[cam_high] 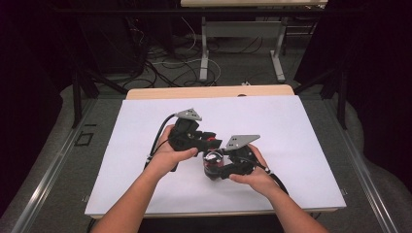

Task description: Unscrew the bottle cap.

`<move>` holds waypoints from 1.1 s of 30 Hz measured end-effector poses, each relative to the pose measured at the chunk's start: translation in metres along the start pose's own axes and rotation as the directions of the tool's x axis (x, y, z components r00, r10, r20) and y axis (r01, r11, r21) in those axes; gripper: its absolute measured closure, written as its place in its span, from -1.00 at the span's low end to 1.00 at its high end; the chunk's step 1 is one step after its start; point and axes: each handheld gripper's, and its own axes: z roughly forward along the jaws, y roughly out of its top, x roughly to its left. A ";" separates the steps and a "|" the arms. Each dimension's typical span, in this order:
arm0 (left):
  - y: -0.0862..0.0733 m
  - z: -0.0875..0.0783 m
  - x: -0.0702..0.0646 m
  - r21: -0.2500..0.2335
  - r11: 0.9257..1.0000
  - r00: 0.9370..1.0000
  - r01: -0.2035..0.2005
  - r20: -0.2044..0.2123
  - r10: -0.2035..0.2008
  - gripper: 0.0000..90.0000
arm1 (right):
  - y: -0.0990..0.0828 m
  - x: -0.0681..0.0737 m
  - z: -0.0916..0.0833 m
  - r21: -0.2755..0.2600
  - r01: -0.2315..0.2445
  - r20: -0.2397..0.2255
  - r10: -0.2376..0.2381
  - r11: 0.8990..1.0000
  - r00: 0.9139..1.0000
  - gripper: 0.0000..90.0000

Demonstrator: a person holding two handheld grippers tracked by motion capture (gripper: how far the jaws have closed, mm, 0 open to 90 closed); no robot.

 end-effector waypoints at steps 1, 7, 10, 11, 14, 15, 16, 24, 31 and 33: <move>0.000 0.000 0.000 0.000 1.000 1.000 0.000 0.000 0.000 0.34 | 0.000 0.000 0.000 0.006 -0.003 0.002 0.003 1.000 1.000 -0.31; 0.001 0.006 -0.016 -0.002 0.995 0.976 0.103 -0.191 -0.102 0.35 | 0.000 0.001 0.002 0.010 -0.007 0.067 0.006 1.000 0.998 -0.31; 0.001 0.008 -0.025 -0.018 0.989 0.950 0.147 -0.277 -0.146 0.35 | -0.001 0.003 0.003 0.021 -0.014 0.080 0.013 1.000 0.997 -0.31; 0.001 0.008 -0.025 -0.018 0.989 0.950 0.147 -0.277 -0.146 0.35 | -0.001 0.003 0.003 0.020 -0.017 0.077 0.015 1.000 0.997 -0.31; 0.002 0.009 -0.028 -0.022 0.987 0.944 0.161 -0.289 -0.161 0.34 | -0.001 0.003 0.002 0.019 -0.021 0.075 0.020 1.000 0.997 -0.31; 0.002 0.009 -0.028 -0.023 0.987 0.947 0.157 -0.281 -0.157 0.33 | -0.001 0.002 0.002 0.016 -0.011 0.072 0.010 1.000 0.997 -0.31; 0.002 0.008 -0.025 -0.024 0.994 0.959 0.110 -0.260 -0.113 0.28 | 0.000 0.002 0.001 0.031 -0.021 0.062 0.019 0.999 0.998 -0.31; 0.006 -0.004 -0.009 -0.026 0.998 0.996 0.061 -0.068 -0.062 -0.02 | 0.000 0.000 0.000 0.000 -0.019 0.022 0.019 1.000 1.000 -0.31; 0.005 -0.005 0.002 0.021 0.998 0.998 -0.057 0.039 0.056 0.07 | 0.001 0.002 0.000 0.001 -0.003 -0.016 0.003 1.000 1.000 -0.31; 0.004 -0.004 0.005 0.027 0.998 0.997 -0.064 0.049 0.062 0.12 | 0.001 0.003 0.000 0.005 -0.003 -0.018 0.003 1.000 1.000 -0.31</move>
